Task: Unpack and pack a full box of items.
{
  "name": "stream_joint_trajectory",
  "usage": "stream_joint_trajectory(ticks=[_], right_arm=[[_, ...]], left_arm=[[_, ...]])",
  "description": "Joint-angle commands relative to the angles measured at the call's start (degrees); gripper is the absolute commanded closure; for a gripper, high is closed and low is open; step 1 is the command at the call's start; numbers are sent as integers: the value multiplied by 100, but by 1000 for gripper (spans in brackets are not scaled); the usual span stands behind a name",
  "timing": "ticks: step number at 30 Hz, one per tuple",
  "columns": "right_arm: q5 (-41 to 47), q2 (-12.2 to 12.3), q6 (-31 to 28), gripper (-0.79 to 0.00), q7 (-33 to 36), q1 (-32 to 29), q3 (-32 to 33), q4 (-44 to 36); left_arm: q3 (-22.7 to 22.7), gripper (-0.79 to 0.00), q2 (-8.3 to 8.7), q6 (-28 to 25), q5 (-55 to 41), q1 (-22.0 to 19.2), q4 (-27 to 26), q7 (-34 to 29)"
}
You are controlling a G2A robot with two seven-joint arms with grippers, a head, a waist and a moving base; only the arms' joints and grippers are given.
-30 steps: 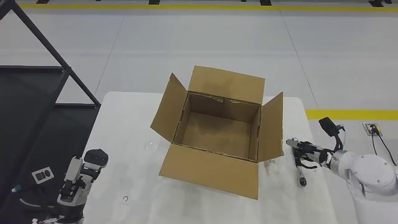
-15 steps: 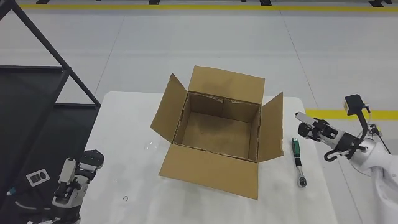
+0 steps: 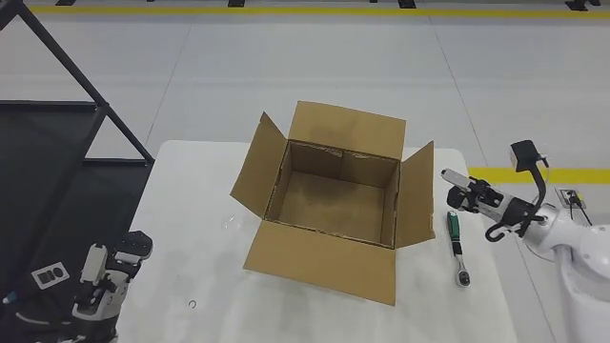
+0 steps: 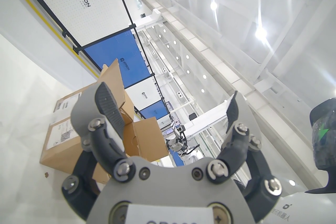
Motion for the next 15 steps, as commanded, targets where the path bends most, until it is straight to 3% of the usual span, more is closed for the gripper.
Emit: stream_joint_trajectory(ticks=[1, 6, 8, 11, 15], right_arm=[[-63, 14, 23, -785, 21, 132, -130, 141], [-209, 50, 49, -785, 197, 453, -502, 454], [-255, 63, 50, -686, 251, 545, -627, 542], [-332, 82, 59, -419, 314, 653, -793, 646], [-397, 107, 86, -320, 378, 759, -959, 734]], left_arm=[[-9, -785, 1, 5, -14, -6, 11, -4], [-39, -785, 4, 28, -32, -26, 30, -15], [-47, -785, 4, 35, -43, -34, 35, -13], [-62, -785, 5, 32, -61, -42, 56, -17], [-87, -785, 6, 21, -96, -54, 86, -18]])
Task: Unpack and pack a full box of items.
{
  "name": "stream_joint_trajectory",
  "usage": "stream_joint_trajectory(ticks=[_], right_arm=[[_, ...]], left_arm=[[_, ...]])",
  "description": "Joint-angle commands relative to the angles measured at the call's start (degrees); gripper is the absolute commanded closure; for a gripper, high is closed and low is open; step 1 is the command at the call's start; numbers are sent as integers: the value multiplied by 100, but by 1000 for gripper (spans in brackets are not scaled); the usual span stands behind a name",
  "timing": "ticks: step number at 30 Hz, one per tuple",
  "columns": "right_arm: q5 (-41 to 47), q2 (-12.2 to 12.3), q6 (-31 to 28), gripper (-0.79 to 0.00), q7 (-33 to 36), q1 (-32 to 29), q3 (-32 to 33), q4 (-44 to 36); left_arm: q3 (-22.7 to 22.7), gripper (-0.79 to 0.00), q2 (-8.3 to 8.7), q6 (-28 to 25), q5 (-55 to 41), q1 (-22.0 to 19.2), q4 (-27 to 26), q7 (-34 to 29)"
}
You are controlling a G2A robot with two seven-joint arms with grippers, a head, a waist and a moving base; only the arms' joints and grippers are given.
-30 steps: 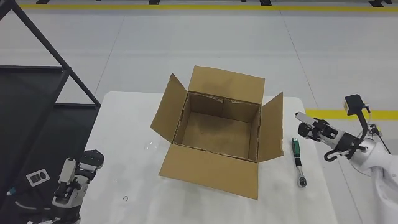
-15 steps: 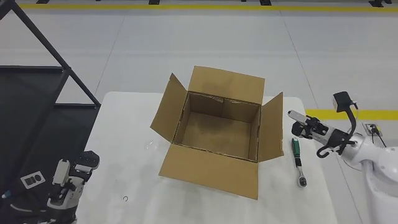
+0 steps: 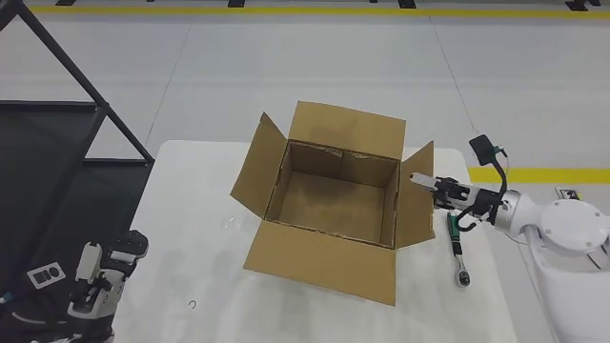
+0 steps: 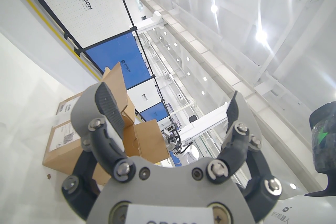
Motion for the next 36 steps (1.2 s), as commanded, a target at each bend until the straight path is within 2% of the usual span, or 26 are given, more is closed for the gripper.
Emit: stream_joint_trajectory(ticks=[1, 9, 15, 21, 24, 36], right_arm=[[-41, 14, 17, -302, 24, 41, -56, 28], [-57, 71, 92, -191, 27, 134, -187, 33], [-83, 118, 156, -43, 79, 161, -271, -2], [-144, 167, 210, -31, 174, 177, -366, 8], [-128, 190, 214, 0, 203, 190, -395, 19], [-65, 275, 181, 0, 468, 279, -589, 98]], left_arm=[[-11, -785, 0, -3, -16, -4, 10, -1], [-46, -785, 0, -11, -65, -8, 34, -8], [-57, -785, -1, -24, -79, -13, 39, -9], [-68, -785, -3, -22, -92, -9, 36, -7], [-72, -785, -4, -22, -94, -7, 36, -10], [-92, -785, -8, -42, -96, 8, 26, -20]])
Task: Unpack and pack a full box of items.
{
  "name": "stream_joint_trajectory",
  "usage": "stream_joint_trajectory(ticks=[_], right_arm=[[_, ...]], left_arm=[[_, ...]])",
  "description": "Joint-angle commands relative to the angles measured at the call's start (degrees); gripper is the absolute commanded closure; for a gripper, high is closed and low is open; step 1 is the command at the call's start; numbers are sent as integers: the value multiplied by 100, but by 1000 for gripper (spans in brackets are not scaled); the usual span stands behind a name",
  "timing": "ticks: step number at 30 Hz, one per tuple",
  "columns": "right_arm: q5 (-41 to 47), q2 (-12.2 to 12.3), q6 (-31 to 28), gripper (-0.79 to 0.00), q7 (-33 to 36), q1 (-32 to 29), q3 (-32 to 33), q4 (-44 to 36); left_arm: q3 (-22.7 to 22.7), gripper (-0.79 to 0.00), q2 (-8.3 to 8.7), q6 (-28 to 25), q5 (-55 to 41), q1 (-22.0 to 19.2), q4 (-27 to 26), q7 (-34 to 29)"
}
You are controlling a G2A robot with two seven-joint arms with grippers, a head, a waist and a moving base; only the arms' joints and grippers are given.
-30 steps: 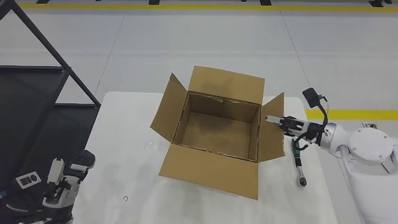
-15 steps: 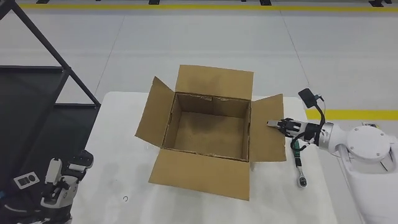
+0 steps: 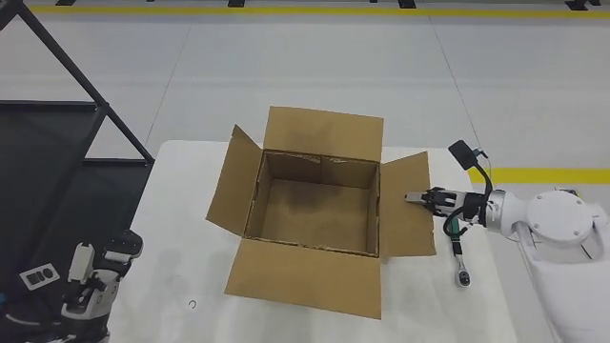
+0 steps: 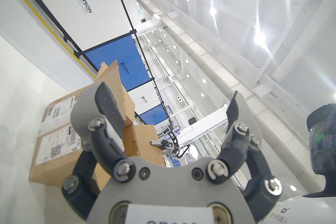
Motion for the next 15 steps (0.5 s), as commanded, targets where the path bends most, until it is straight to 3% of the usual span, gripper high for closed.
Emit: stream_joint_trajectory(ticks=[1, 3, 4, 5, 6, 7, 15], right_arm=[[-10, 12, 9, 0, 35, 18, -33, 11], [-5, 24, 15, 0, 57, 49, -71, 36], [-12, 30, 21, -252, 67, 66, -91, 51], [-11, 36, 24, -409, 74, 84, -109, 61], [-6, 42, 24, -686, 74, 97, -122, 73], [2, 49, 28, -785, 69, 110, -137, 76], [91, 156, -11, -785, -226, -97, 317, -165]], left_arm=[[-4, -785, -1, -3, -3, 8, -4, 9], [-8, -785, -2, -6, -5, 14, -6, 8], [-10, -785, -3, -7, -6, 17, -7, 7], [-12, -785, -4, -8, -13, 18, -6, 15], [-12, -785, -4, -8, -13, 20, -7, 15], [-14, -785, -5, -9, -13, 21, -8, 15], [-25, -785, -4, 13, -14, 7, -39, -15]])
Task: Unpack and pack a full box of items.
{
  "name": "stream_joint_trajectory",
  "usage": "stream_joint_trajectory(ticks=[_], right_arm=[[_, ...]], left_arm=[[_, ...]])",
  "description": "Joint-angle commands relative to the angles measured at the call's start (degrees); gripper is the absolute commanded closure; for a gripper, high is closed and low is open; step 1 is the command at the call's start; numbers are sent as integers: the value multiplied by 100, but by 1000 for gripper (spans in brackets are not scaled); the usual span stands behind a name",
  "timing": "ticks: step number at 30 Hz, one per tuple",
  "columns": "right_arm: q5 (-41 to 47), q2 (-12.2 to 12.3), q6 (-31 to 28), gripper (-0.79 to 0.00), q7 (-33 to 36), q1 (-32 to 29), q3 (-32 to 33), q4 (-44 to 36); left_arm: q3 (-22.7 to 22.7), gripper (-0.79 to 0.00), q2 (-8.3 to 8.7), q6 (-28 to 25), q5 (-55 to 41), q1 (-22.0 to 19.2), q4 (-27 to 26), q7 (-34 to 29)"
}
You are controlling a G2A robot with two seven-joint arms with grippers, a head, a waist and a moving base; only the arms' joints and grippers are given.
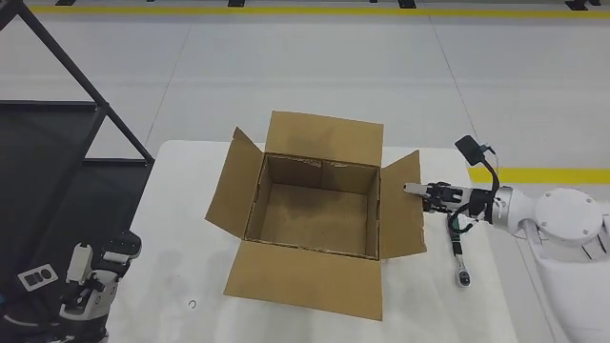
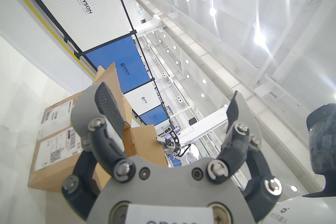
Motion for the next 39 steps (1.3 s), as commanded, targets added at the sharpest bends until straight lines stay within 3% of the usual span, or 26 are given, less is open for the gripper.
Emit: stream_joint_trajectory(ticks=[1, 14, 22, 25, 29, 35, 39], right_arm=[[-24, 41, -5, -785, -132, -117, 238, -95], [-492, 296, -259, -785, -820, -1631, 1971, -895], [-492, 296, -259, -785, -820, -1631, 1971, -895], [-1620, 318, -181, -785, -1226, -1811, 1597, -1088], [-2774, 370, -98, -785, -1067, -1830, 1151, -1121], [-3630, 431, -304, -785, -360, -1685, 635, -628], [-3821, 418, -353, -785, -258, -1511, 283, -252]], left_arm=[[-5, -785, 1, 16, -2, -11, -22, -1], [-55, -785, 26, 343, 58, -292, -101, -25], [50, -785, 24, 435, 105, -350, -125, -16], [50, -785, 24, 435, 105, -350, -125, -16], [75, -785, 25, 510, 130, -354, -126, -14], [77, -785, 24, 525, 128, -350, -56, 24], [91, -785, 25, 555, 136, -366, -60, 27]])
